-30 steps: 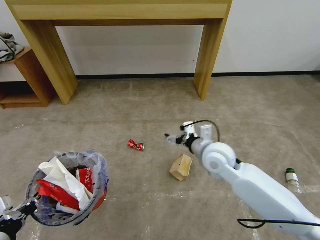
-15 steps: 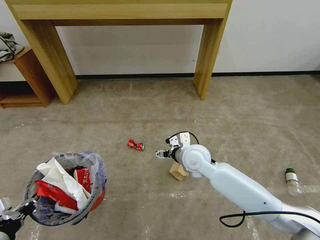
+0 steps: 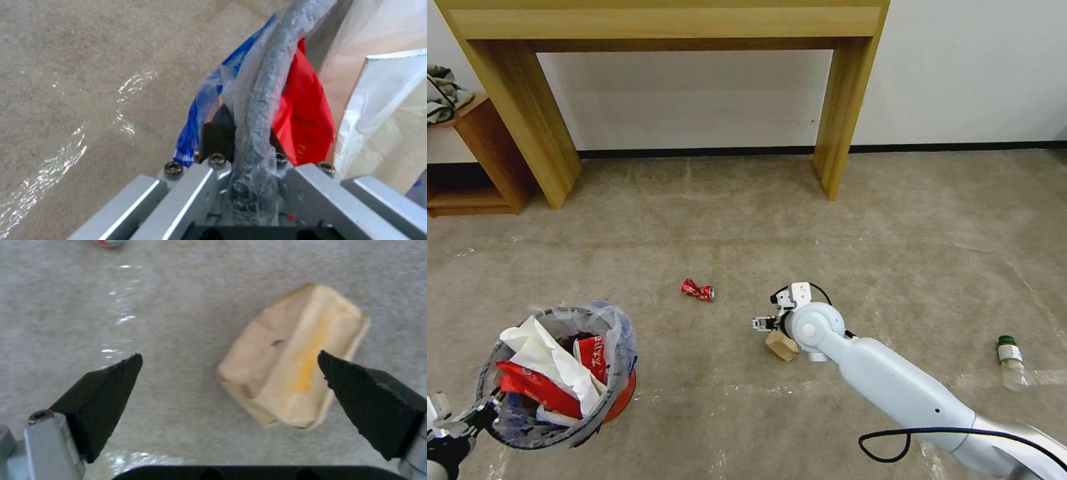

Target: Pick up the trash bin and place the garbage on the floor into it.

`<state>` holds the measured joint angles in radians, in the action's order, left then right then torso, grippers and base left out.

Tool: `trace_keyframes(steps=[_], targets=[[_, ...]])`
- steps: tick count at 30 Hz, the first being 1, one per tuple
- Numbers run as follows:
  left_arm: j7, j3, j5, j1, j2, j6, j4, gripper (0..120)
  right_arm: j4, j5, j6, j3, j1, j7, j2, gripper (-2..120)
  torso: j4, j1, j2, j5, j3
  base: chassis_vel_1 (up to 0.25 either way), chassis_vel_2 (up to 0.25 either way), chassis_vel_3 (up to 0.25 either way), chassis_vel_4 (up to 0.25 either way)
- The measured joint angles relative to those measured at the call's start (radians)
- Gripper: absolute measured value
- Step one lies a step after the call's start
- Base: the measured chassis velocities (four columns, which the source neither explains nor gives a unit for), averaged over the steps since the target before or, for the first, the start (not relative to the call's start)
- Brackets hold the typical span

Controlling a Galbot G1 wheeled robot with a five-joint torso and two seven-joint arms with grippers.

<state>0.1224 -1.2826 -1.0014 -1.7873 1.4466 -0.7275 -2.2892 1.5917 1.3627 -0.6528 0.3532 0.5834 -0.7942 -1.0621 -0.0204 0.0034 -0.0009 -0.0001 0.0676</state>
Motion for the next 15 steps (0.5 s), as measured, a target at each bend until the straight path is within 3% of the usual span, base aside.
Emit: trace_keyframes(steps=[9,15], targets=[[0.0,0.004,-0.001,0.003,-0.007,0.0,0.009,1,-0.053,-0.015,0.01,-0.036,0.005,0.015,-0.006,100,0.0,0.0,0.0,-0.0001,0.0,0.0,0.0,0.0,0.0],[0.0,0.001,-0.004,0.002,-0.015,0.001,0.013,1,-0.137,-0.034,0.018,-0.053,0.0,0.049,-0.07,100,0.0001,0.0,0.0,-0.0002,0.0,0.0,0.0,0.0,0.0]])
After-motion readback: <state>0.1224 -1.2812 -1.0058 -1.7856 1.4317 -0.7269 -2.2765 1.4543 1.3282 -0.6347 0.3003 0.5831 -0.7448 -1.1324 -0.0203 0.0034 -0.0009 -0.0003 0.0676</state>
